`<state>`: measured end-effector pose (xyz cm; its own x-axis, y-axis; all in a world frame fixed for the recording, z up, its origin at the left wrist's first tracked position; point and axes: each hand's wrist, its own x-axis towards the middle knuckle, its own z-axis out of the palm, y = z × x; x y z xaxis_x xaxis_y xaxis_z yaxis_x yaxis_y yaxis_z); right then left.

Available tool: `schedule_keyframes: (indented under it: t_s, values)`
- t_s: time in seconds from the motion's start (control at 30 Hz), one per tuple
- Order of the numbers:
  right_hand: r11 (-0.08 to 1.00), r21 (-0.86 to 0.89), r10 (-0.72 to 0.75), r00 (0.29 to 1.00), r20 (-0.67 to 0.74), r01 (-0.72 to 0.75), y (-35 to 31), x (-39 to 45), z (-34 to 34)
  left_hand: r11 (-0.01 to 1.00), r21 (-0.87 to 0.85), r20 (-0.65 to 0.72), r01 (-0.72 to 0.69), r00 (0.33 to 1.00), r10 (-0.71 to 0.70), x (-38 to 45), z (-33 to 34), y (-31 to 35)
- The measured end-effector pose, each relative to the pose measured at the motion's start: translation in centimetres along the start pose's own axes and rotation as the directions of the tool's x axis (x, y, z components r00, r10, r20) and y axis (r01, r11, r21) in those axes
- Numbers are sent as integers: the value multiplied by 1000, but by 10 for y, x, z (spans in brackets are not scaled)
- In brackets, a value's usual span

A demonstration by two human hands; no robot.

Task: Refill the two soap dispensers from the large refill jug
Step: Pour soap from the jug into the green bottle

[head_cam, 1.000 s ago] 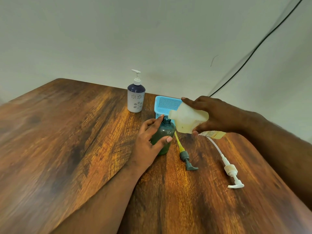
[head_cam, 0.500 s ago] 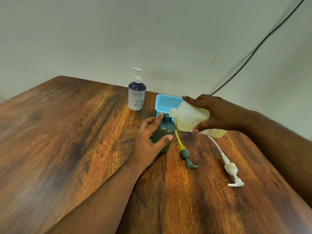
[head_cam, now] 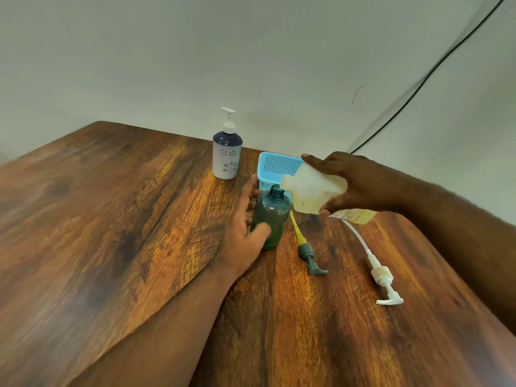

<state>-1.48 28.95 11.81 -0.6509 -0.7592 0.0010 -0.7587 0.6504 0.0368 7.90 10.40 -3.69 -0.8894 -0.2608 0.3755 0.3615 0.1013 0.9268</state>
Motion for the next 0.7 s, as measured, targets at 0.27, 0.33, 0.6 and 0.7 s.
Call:
schedule_keyframes:
  t_s: [0.27, 0.33, 0.6, 0.7]
  values:
    - [1000, -7, 12, 1000, 5, -12, 1, 1, 1, 998, 48, -21, -31, 999, 32, 0, -2, 1]
    - [1000, -11, 9, 1000, 3, -9, 2, 0, 0, 999, 26, -31, -43, 999, 44, -1, -1, 6]
    - [1000, -8, 0, 1000, -6, 0, 3, 1, 2, 999, -17, -95, -52, 994, 50, 1, 0, 3]
    - [1000, -21, -5, 1000, -4, 5, 3, 0, 1, 997, 25, -120, -70, 990, 73, 3, 0, 2]
